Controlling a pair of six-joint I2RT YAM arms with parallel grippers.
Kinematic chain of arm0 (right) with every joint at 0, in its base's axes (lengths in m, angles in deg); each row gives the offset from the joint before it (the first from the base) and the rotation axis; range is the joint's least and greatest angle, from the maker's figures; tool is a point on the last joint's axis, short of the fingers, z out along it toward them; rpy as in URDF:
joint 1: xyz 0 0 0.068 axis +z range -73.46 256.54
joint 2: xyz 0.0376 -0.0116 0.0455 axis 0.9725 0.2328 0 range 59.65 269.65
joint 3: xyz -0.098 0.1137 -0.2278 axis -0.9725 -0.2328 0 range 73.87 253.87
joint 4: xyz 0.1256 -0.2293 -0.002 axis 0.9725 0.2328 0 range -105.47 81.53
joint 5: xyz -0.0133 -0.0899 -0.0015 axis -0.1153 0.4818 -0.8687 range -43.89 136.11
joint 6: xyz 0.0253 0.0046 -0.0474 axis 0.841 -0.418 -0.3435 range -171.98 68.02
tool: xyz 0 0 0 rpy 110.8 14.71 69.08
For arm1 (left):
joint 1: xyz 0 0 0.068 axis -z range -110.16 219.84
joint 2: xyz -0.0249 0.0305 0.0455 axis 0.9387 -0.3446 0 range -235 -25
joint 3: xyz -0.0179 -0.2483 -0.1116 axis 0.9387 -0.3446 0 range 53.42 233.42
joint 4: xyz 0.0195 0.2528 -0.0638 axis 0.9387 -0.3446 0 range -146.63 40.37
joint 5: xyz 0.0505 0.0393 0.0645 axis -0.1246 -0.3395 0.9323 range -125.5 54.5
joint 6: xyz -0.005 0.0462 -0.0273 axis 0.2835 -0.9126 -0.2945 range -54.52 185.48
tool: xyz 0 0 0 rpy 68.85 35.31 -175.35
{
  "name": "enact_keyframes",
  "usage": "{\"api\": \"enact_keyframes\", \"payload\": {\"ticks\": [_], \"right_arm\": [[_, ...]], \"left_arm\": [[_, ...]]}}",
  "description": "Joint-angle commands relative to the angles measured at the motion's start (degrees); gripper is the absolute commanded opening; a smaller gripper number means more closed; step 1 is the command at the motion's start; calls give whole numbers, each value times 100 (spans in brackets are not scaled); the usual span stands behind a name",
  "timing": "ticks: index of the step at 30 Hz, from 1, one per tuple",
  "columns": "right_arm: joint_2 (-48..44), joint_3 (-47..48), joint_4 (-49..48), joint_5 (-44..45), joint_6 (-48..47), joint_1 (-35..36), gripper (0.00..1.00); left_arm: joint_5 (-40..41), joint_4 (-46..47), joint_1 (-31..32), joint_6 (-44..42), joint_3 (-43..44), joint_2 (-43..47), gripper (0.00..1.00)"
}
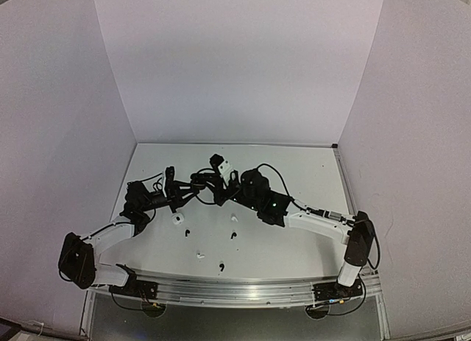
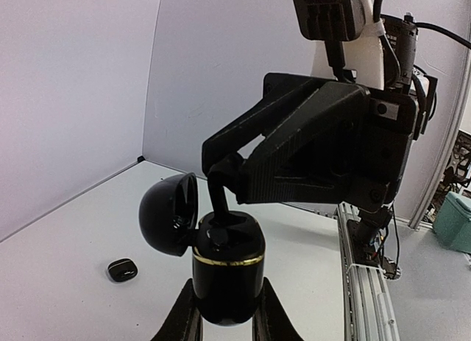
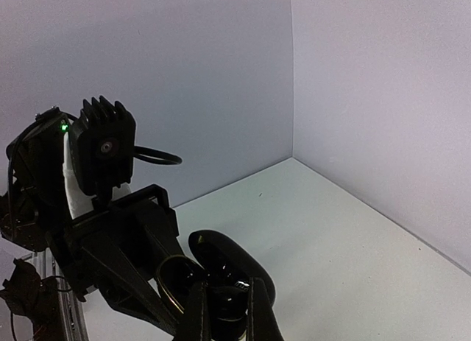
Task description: Insert the wireless bluetooth earbuds into the charging case
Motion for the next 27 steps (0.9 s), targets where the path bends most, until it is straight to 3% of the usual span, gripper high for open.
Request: {"api": "enact_keyframes", "payload": {"ticks": [1, 27], "right_arm": [[-333, -82, -302, 41, -14, 33, 0], [-182, -176, -1089, 236, 222, 31, 0]], "left_arm": [[77, 465, 11, -5, 325, 30, 0], [324, 790, 15, -299, 265, 26, 0]]}}
